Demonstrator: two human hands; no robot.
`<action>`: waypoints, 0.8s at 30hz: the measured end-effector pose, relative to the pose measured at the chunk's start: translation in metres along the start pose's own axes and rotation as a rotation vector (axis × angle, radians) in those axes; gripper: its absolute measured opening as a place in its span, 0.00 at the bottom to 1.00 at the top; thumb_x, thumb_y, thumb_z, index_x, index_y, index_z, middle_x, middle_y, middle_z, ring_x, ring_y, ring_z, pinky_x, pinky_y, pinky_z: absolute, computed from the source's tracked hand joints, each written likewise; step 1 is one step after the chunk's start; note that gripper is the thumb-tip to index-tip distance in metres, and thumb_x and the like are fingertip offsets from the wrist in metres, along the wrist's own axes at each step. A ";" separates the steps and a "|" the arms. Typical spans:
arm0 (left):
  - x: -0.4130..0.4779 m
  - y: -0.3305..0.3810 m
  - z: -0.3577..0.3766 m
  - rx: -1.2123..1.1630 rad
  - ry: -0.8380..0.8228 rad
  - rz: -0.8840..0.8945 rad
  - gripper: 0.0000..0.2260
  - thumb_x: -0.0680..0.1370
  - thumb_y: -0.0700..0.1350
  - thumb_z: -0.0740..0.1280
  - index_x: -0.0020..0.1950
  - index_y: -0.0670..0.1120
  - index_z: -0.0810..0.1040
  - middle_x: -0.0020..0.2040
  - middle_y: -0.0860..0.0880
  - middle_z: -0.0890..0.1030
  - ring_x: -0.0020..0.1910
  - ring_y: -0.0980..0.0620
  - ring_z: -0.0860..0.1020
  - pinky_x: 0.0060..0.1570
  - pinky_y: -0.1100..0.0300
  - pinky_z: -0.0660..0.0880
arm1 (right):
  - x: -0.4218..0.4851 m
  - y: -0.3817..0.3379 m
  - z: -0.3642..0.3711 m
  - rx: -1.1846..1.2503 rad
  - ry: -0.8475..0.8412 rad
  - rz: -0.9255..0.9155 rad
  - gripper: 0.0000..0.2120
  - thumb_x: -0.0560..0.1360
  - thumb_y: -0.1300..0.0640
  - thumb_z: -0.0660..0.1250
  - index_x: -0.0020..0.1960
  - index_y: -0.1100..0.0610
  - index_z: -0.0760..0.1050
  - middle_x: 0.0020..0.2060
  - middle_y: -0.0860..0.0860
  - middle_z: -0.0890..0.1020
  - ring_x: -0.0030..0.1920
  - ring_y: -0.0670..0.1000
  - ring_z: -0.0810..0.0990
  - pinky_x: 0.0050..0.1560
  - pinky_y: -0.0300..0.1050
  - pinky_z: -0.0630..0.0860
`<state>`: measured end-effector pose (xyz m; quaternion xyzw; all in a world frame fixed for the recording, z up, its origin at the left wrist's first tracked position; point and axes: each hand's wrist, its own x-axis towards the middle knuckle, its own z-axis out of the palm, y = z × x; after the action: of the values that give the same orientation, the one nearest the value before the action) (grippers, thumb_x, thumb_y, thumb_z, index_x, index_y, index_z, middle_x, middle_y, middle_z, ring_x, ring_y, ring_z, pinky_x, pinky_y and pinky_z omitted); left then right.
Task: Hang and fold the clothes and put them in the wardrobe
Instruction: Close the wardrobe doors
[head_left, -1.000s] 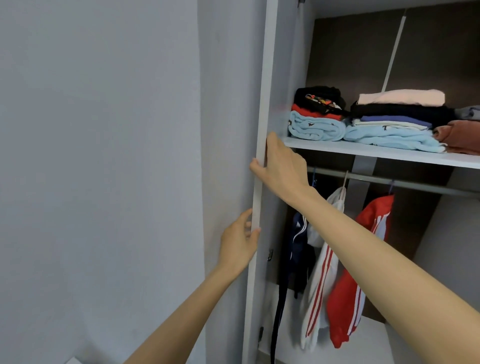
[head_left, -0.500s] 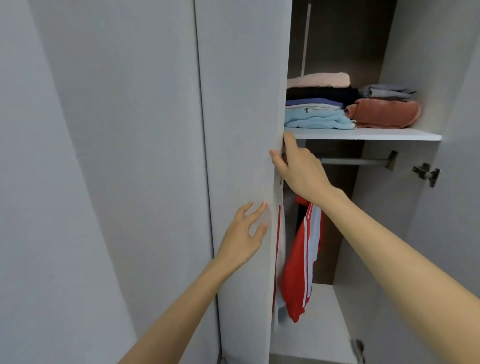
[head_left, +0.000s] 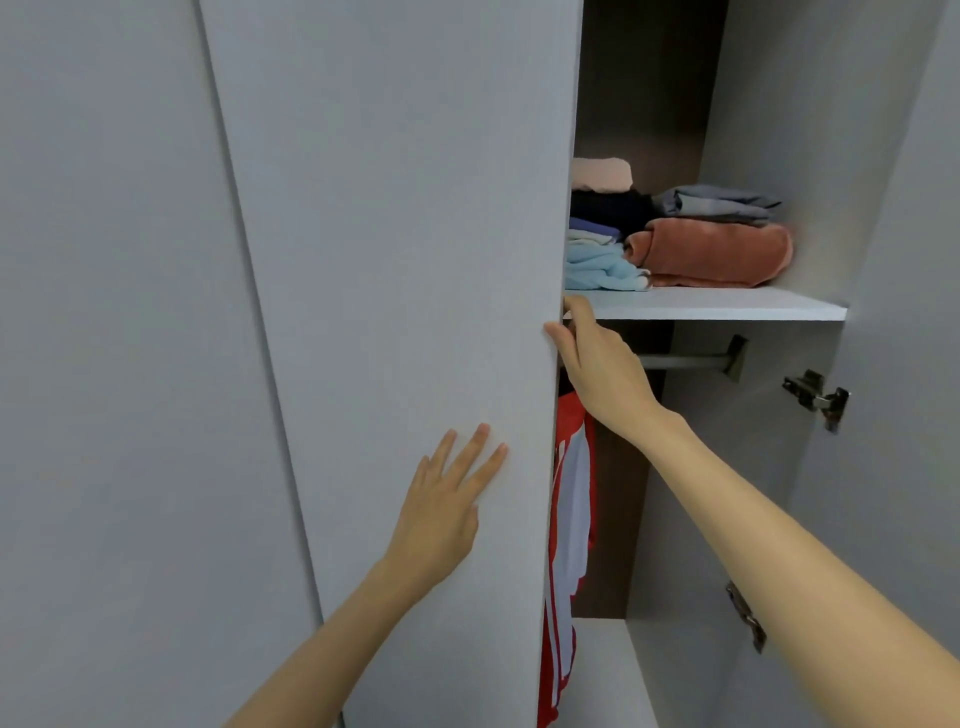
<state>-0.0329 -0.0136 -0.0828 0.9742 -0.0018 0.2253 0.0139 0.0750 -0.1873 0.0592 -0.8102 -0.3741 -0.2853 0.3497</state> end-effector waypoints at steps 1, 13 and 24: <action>0.006 0.000 0.005 0.021 0.025 -0.003 0.36 0.81 0.40 0.56 0.75 0.61 0.34 0.77 0.56 0.33 0.77 0.48 0.35 0.76 0.48 0.49 | 0.006 0.008 0.002 0.008 -0.015 -0.001 0.19 0.83 0.47 0.52 0.69 0.56 0.63 0.40 0.47 0.79 0.32 0.44 0.76 0.30 0.40 0.67; 0.069 0.005 0.044 0.075 0.116 -0.092 0.38 0.78 0.37 0.60 0.77 0.57 0.39 0.78 0.53 0.37 0.78 0.41 0.47 0.74 0.47 0.57 | 0.053 0.060 0.031 0.069 -0.020 0.095 0.16 0.84 0.47 0.50 0.61 0.55 0.68 0.38 0.45 0.75 0.32 0.43 0.72 0.31 0.40 0.62; 0.088 0.001 0.049 0.142 0.033 -0.138 0.37 0.80 0.39 0.56 0.75 0.58 0.31 0.75 0.53 0.29 0.78 0.43 0.38 0.76 0.50 0.53 | 0.070 0.067 0.044 0.170 0.162 0.156 0.16 0.81 0.49 0.60 0.61 0.57 0.77 0.50 0.52 0.82 0.49 0.50 0.79 0.45 0.45 0.74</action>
<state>0.0675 -0.0155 -0.0884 0.9667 0.0817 0.2392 -0.0395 0.1768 -0.1565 0.0599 -0.7786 -0.3033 -0.2887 0.4674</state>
